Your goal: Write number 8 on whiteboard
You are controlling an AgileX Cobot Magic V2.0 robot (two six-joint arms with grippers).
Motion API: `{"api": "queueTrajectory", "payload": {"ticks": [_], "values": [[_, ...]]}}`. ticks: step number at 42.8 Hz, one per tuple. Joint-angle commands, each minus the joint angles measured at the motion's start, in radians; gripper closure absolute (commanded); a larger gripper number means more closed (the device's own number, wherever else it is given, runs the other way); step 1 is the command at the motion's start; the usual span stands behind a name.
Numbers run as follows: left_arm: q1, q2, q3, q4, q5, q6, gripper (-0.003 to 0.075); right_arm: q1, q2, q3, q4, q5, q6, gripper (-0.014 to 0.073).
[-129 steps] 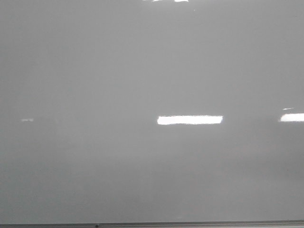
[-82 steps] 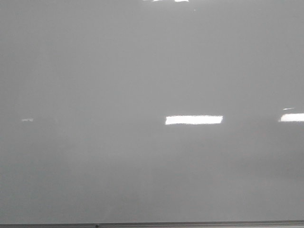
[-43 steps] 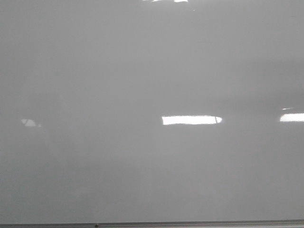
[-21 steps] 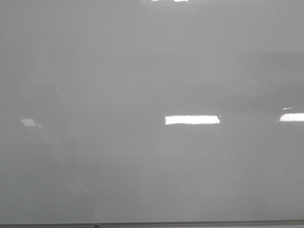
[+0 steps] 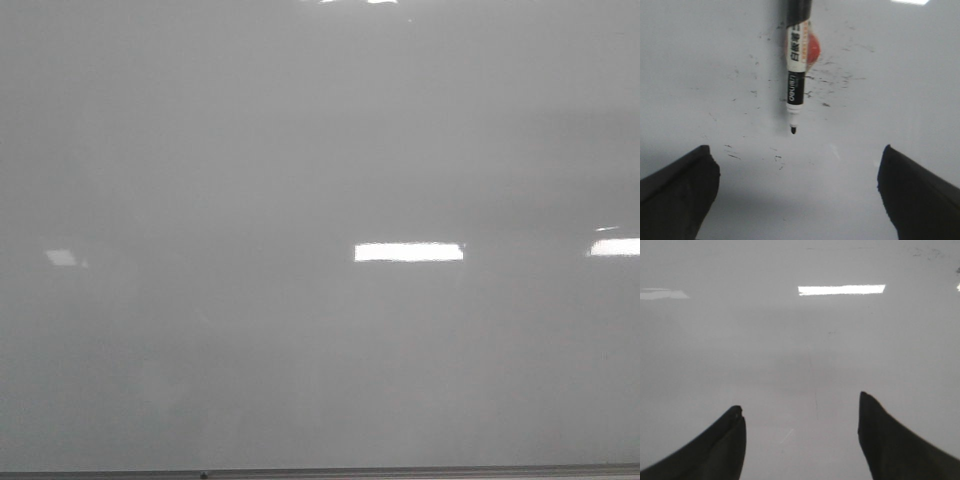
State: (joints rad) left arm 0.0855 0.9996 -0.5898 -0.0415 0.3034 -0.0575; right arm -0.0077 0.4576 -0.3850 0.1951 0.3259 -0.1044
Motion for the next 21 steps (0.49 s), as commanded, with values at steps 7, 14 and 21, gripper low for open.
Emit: {"api": "queueTrajectory", "payload": {"ticks": [7,14,21], "values": [[-0.009,0.225,-0.166,0.082,-0.076,-0.011,0.0154,-0.001,0.011,-0.038,0.009,-0.071,-0.004,0.0086],[-0.013,0.309,-0.197,0.084,-0.148,-0.011,0.0176,-0.001,0.011,-0.038,0.009,-0.07,-0.004,0.0086],[-0.013,0.37,-0.208,0.084,-0.185,-0.011,0.0181,-0.001,0.011,-0.038,0.009,-0.068,-0.004,0.0086]]}}
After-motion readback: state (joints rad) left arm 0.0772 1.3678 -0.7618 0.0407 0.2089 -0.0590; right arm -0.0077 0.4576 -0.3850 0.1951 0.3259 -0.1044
